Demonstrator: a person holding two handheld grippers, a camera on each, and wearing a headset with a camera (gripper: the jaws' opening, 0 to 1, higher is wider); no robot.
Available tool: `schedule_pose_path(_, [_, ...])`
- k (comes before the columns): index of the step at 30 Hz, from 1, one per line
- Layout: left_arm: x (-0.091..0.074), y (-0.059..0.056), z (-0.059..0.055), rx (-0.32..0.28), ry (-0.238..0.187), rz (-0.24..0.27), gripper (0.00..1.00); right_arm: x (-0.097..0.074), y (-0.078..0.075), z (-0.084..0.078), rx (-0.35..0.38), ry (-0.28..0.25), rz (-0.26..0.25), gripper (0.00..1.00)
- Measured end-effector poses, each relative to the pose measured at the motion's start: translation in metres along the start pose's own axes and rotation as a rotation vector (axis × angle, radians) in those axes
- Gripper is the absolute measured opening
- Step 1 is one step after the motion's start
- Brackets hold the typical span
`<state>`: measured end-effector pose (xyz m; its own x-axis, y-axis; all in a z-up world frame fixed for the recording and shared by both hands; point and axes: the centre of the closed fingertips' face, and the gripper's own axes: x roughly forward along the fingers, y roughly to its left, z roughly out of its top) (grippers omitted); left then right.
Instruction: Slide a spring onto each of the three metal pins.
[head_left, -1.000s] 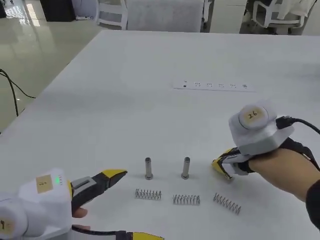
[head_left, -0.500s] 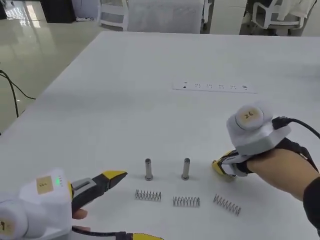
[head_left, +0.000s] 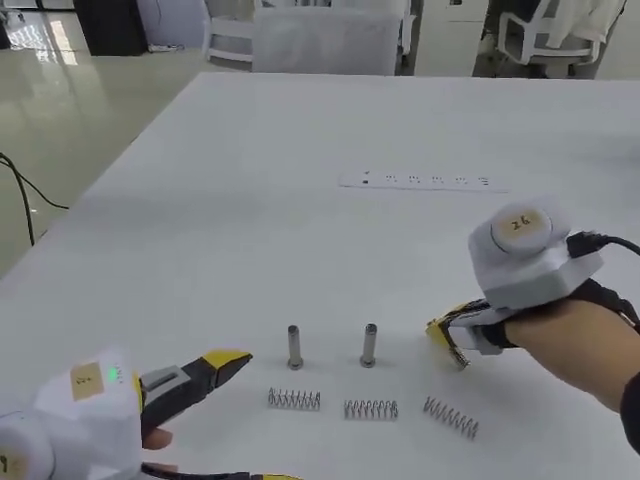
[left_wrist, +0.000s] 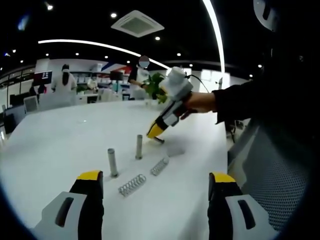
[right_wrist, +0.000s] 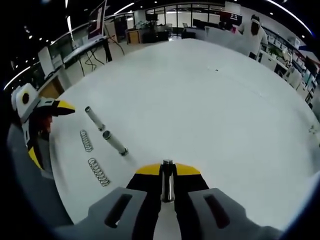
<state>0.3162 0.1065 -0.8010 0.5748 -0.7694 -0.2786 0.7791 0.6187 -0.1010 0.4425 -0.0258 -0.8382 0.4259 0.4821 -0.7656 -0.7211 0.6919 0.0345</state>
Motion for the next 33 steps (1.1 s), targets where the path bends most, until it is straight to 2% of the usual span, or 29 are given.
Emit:
schedule_pose_path(12, [0.000,-0.002,-0.001,0.011,0.011,-0.004,0.83,-0.019,0.005,0.000,0.011,-0.028,-0.004,0.05])
schedule_pose_path(20, [0.000,-0.003,-0.002,0.019,0.016,-0.005,0.83,-0.024,0.005,-0.003,0.029,-0.032,-0.004,0.05])
schedule_pose_path(28, [0.000,-0.002,0.000,0.021,0.013,0.003,0.83,-0.029,0.007,-0.009,0.018,-0.025,-0.004,0.05])
schedule_pose_path(33, [0.000,-0.002,-0.001,0.026,0.020,0.004,0.83,-0.030,0.009,-0.011,-0.019,-0.029,0.004,0.05])
